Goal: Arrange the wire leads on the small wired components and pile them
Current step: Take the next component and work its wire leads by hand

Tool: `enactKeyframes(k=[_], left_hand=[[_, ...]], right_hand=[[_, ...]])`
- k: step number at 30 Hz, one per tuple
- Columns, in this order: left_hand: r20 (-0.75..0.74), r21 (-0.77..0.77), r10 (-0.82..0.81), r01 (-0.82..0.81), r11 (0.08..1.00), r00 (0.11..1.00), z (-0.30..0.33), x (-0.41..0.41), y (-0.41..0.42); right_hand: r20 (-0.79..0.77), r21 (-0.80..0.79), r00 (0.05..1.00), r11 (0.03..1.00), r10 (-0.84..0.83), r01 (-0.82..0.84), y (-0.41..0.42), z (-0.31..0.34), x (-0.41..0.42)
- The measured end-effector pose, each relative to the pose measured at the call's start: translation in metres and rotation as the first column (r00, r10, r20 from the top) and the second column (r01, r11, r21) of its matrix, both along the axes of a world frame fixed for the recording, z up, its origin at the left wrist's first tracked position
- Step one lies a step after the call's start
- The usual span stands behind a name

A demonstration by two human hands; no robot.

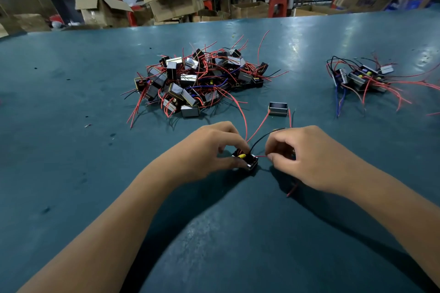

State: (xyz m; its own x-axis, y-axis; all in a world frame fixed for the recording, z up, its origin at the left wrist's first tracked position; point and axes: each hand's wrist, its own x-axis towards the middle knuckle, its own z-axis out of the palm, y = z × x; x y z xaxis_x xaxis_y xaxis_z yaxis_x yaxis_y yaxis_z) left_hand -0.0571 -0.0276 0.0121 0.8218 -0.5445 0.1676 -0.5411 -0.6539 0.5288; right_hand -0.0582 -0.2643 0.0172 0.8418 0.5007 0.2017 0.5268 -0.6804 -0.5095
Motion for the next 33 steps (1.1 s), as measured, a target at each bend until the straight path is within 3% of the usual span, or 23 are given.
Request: enactKeyframes(k=[9,17,21,26,33], left_hand=[[0.22,0.02,-0.108,0.107,0.994,0.969,-0.006,0.0,-0.007],[0.204,0.012,-0.11,0.109,0.994,0.973,-0.01,-0.003,-0.018],[0.194,0.076,-0.103,0.089,0.993,0.976,-0.007,-0.003,-0.016],[0.086,0.051,-0.067,0.063,0.997,0.994,-0.002,0.003,-0.002],[0.003,0.012,0.012,-0.012,1.0,1.0,-0.004,0.003,0.002]], right_hand=[[0.004,0.082,0.995,0.992,-0.096,0.096,-0.004,-0.003,0.005],[-0.221,0.175,0.975,0.984,0.025,0.014,-0.015,0.01,0.012],[-0.098,0.233,0.99,0.965,-0.098,0.119,-0.037,0.027,0.023],[-0.009,0.055,0.969,0.967,-0.248,0.248,-0.065,0.03,0.033],[-0.045,-0.145,0.985,0.977,-0.167,0.159,-0.056,0.021,0.03]])
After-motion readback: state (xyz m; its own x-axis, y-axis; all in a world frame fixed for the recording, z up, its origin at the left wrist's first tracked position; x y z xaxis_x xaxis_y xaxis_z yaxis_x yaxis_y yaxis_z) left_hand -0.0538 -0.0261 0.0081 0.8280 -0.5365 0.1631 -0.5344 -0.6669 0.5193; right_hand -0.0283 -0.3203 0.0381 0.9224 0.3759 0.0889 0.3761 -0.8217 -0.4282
